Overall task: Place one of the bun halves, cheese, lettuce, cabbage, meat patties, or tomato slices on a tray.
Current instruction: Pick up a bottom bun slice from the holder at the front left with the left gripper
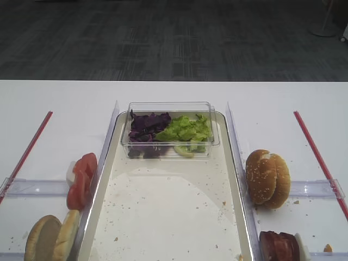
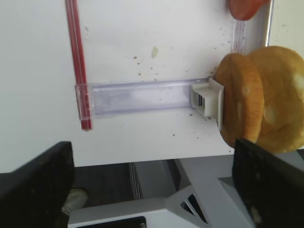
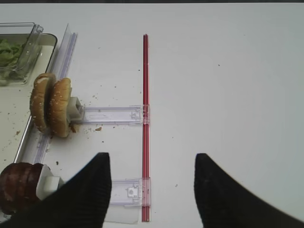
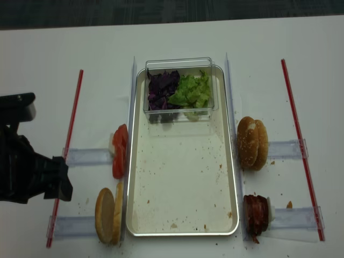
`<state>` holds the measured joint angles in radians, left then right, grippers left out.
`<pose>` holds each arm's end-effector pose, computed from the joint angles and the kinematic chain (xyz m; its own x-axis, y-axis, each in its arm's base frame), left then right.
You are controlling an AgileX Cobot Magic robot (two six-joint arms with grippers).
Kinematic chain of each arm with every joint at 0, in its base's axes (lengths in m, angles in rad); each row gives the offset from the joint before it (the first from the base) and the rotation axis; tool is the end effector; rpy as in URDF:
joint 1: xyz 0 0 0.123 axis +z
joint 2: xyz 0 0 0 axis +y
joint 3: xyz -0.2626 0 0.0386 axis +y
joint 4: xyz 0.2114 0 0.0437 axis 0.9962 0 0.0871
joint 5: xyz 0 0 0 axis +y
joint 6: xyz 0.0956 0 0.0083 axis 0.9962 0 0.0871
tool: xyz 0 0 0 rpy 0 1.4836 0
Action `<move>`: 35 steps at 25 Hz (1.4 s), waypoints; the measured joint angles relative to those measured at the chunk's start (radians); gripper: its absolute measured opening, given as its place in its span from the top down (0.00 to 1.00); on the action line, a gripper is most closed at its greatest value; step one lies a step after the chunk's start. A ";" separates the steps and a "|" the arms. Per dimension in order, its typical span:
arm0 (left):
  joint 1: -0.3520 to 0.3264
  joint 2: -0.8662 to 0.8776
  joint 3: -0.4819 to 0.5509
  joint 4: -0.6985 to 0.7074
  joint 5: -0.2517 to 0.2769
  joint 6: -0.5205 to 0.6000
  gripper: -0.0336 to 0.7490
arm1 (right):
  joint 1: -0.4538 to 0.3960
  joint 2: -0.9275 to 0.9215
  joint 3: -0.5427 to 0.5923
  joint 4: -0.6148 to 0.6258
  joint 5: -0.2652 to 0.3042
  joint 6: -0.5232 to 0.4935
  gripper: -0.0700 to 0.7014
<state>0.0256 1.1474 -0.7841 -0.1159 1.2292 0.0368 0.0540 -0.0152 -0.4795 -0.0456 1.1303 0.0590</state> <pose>0.1470 -0.0067 0.2488 -0.9973 -0.0277 -0.0673 -0.0203 0.9939 -0.1089 -0.0158 -0.0048 0.2464 -0.5206 0.0114 -0.8537 0.0018 0.9999 0.0123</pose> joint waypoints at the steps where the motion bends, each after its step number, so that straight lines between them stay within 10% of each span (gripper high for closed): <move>1: 0.000 0.007 0.000 -0.002 -0.001 0.000 0.17 | 0.000 0.000 0.000 0.000 0.000 0.000 0.36; 14: -0.043 0.009 -0.004 -0.091 -0.003 -0.007 0.17 | 0.000 0.000 0.000 0.000 0.000 0.000 0.36; 35: -0.586 0.013 -0.005 -0.052 -0.045 -0.432 0.19 | 0.000 0.000 0.000 0.000 0.000 0.000 0.36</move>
<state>-0.5602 1.1607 -0.7889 -0.1676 1.1846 -0.3949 0.0540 -0.0152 -0.4795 -0.0456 1.1303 0.0590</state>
